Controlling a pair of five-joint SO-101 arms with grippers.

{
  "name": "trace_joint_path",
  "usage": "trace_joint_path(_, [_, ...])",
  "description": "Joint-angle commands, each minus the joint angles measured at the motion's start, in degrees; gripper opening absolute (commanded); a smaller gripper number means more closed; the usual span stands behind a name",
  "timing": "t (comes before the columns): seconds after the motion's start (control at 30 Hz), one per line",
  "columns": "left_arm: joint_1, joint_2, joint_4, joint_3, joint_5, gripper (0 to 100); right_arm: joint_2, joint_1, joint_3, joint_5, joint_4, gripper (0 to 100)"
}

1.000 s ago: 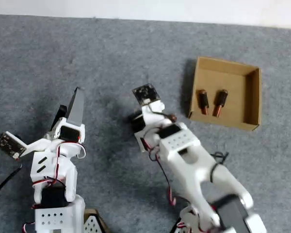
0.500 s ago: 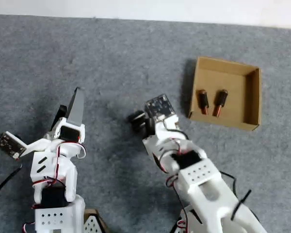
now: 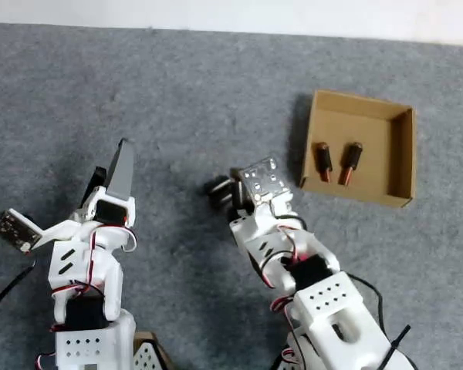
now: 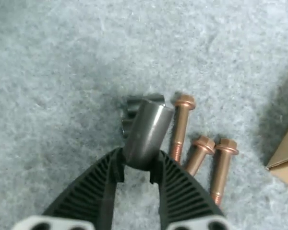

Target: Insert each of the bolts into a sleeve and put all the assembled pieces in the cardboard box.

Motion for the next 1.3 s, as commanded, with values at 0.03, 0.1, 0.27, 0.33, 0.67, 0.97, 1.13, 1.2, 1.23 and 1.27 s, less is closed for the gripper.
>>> trace_joint_path(0.03, [-0.31,-0.84,-0.35,1.19,0.44,31,-1.98,1.10,-0.66,0.53,-1.45,0.5])
trace_joint_path(0.1, [-0.31,-0.84,-0.35,1.19,0.44,31,-1.98,2.42,-0.66,0.53,-1.45,0.5])
trace_joint_path(0.27, [-0.31,-0.84,-0.35,1.19,0.44,31,-1.98,4.70,-0.75,0.26,-1.45,0.5])
trace_joint_path(0.33, [-0.31,-0.84,-0.35,1.19,0.44,31,-1.98,4.70,-0.75,0.26,-1.45,0.5])
trace_joint_path(0.67, [-0.31,-0.84,-0.35,1.19,0.44,31,-1.98,4.70,-0.75,0.44,-1.45,0.5])
trace_joint_path(0.97, [-0.31,-0.84,-0.18,1.19,0.44,31,-1.98,4.70,-0.75,0.44,-1.45,0.5])
trace_joint_path(1.13, [-0.31,-0.84,-0.26,1.19,0.44,31,-1.98,4.70,-0.75,0.44,-1.45,0.5])
trace_joint_path(1.2, [-0.31,-0.84,-0.18,1.19,0.44,31,-1.98,4.70,-0.75,0.44,-1.45,0.5])
trace_joint_path(1.23, [-0.31,-0.84,-0.18,1.19,0.44,31,-1.98,4.70,-0.75,0.44,-1.45,0.5])
trace_joint_path(1.27, [-0.31,-0.84,-0.18,1.19,0.44,31,-1.98,4.70,-0.75,0.44,-1.45,0.5])
